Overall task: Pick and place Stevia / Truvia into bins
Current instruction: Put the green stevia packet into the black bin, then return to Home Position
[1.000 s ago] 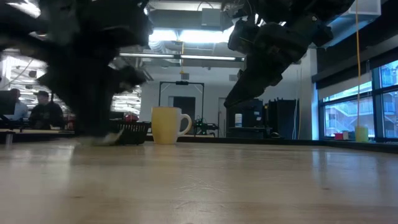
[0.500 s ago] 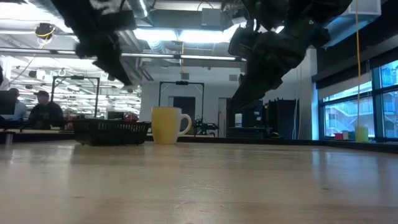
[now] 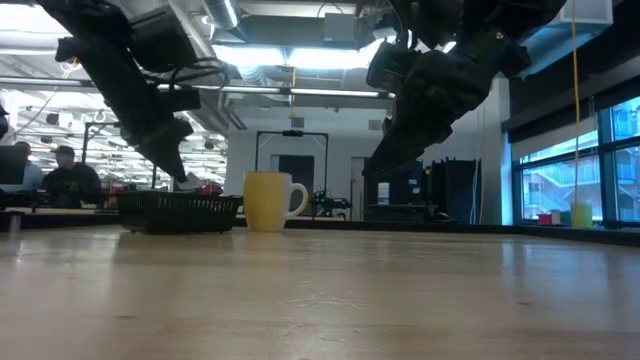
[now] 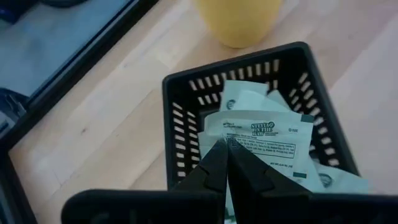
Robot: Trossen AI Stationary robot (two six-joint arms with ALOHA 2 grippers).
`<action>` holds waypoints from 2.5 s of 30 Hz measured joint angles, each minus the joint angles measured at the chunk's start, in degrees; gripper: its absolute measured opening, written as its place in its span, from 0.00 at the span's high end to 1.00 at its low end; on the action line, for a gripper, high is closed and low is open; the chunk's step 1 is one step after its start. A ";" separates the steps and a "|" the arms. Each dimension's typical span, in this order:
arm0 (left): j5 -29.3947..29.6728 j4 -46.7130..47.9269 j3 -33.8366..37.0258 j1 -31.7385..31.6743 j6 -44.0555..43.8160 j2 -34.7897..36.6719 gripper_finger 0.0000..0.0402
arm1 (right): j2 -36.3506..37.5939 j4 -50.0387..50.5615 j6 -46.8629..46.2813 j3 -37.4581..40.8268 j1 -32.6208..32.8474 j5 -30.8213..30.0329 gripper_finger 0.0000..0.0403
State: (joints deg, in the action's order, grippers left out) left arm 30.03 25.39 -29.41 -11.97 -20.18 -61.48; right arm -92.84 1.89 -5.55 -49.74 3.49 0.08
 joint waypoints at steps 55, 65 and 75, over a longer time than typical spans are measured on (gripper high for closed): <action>-11.57 0.83 0.00 -4.64 -0.17 -9.00 0.86 | 0.02 -0.37 -0.01 0.02 0.02 0.00 0.65; -11.62 1.11 -1.32 -4.65 1.59 -10.57 0.86 | 0.16 -0.39 -0.32 0.04 0.02 0.00 0.65; -12.54 0.66 -4.44 -4.02 5.84 2.39 0.85 | 10.88 3.39 -1.49 1.39 0.39 0.00 0.65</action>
State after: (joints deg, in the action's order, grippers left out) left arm 17.49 26.04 -33.85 -15.99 -14.34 -59.10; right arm -81.95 5.28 -7.04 -48.34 3.88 0.07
